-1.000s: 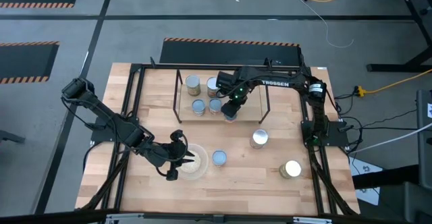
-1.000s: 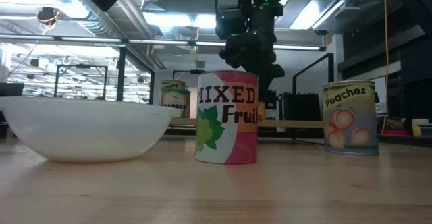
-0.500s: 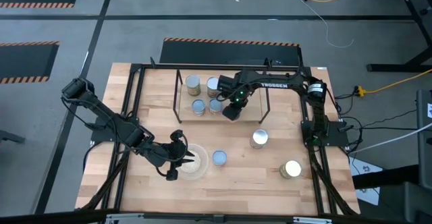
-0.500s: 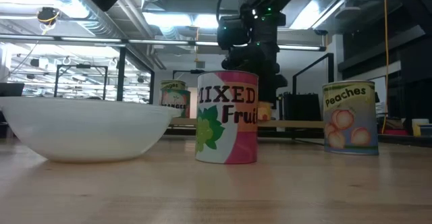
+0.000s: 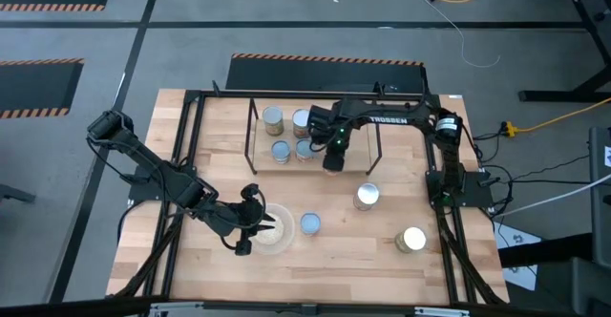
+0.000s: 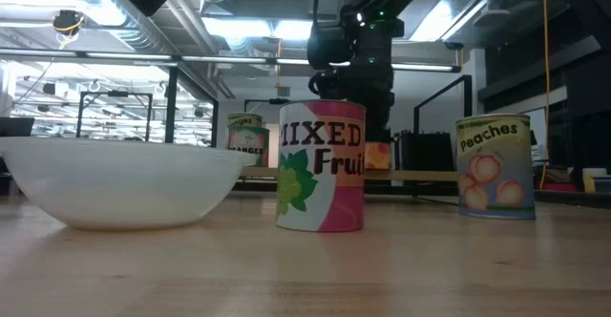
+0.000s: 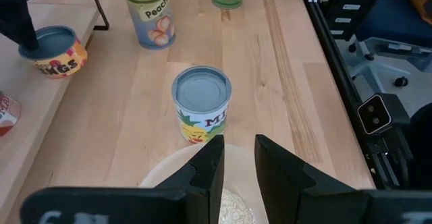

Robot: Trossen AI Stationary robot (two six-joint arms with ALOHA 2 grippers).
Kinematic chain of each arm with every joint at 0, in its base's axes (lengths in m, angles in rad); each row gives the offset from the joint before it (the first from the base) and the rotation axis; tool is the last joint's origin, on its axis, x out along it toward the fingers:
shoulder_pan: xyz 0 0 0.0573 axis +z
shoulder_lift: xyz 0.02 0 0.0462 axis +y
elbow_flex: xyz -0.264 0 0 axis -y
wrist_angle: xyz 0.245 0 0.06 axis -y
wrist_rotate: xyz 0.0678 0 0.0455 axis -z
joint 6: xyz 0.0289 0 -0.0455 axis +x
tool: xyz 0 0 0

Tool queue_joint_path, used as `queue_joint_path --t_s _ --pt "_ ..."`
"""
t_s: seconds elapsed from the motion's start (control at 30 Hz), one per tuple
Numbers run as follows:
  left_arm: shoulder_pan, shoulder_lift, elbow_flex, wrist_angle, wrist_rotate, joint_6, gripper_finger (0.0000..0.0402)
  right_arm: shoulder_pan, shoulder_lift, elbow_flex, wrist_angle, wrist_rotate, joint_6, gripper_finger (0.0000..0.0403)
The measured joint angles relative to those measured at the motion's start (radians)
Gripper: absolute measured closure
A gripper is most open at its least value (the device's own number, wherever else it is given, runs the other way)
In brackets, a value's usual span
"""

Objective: Pick and place cans onto a shelf
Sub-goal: Adjust the canned pineapple on the shelf

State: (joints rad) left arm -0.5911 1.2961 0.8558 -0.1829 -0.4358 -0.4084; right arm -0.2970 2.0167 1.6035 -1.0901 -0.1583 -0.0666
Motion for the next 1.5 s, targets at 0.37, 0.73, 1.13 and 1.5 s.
queue_joint_path --t_s 0.37,0.73,1.13,1.5 --pt "0.0 0.0 0.0 0.0 -0.001 0.0 0.0325 -0.02 0.002 0.0 0.114 0.04 -0.44 0.0388" --pt "0.0 0.0 0.0 0.0 -0.023 0.0 0.0325 -0.02 0.003 -0.001 0.146 0.04 -0.769 0.0387" --pt "0.0 0.0 0.0 0.0 -0.024 -0.002 0.0325 -0.018 0.006 -0.002 0.223 0.028 -0.959 0.0386" --pt "0.0 0.0 0.0 0.0 -0.024 -0.009 0.0325 -0.017 0.006 -0.003 0.235 0.027 -0.966 0.0347"
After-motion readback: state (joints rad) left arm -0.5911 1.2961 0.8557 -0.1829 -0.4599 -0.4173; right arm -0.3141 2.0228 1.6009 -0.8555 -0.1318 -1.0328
